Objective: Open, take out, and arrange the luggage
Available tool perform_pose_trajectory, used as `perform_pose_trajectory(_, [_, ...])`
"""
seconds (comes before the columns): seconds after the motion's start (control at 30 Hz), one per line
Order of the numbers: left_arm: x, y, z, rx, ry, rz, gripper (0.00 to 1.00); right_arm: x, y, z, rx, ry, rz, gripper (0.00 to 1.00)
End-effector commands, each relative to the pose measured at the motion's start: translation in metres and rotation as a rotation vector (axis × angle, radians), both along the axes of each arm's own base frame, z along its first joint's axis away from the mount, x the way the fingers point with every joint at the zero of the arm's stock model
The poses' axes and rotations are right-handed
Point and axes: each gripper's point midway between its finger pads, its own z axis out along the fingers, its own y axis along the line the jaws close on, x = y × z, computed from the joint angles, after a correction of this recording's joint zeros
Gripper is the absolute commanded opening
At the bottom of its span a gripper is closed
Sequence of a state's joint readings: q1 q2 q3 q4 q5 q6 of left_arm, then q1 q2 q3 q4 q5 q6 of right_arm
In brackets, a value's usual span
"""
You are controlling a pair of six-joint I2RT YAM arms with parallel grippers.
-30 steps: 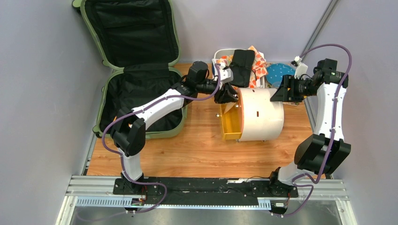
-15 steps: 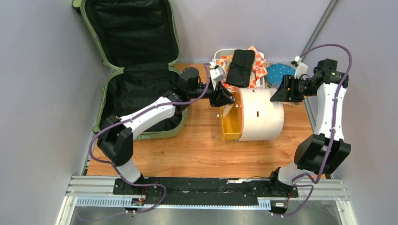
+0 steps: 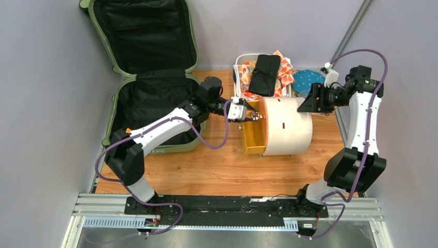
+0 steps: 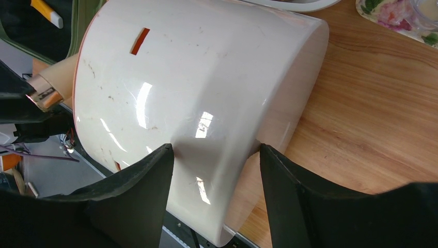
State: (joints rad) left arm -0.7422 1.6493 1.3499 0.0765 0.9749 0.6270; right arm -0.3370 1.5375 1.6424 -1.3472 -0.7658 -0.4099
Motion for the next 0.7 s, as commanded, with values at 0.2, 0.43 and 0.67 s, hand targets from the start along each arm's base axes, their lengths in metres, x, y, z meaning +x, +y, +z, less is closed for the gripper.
perform_pose_trajectory(0.2, [-0.029,-0.006,-0.005,0.03,-0.32,-0.175,0.64,-0.027,-0.004,-0.02,-0.036,0.137,0.002,0.64])
perform_pose_trajectory(0.43, [-0.018,0.012,0.013,0.047,-0.212,-0.025,0.82,-0.025,-0.005,-0.019,-0.038,0.13,0.005,0.64])
perform_pose_trajectory(0.67, [0.002,0.068,-0.048,0.157,0.169,0.266,0.3,-0.026,-0.003,-0.016,-0.028,0.127,0.008,0.64])
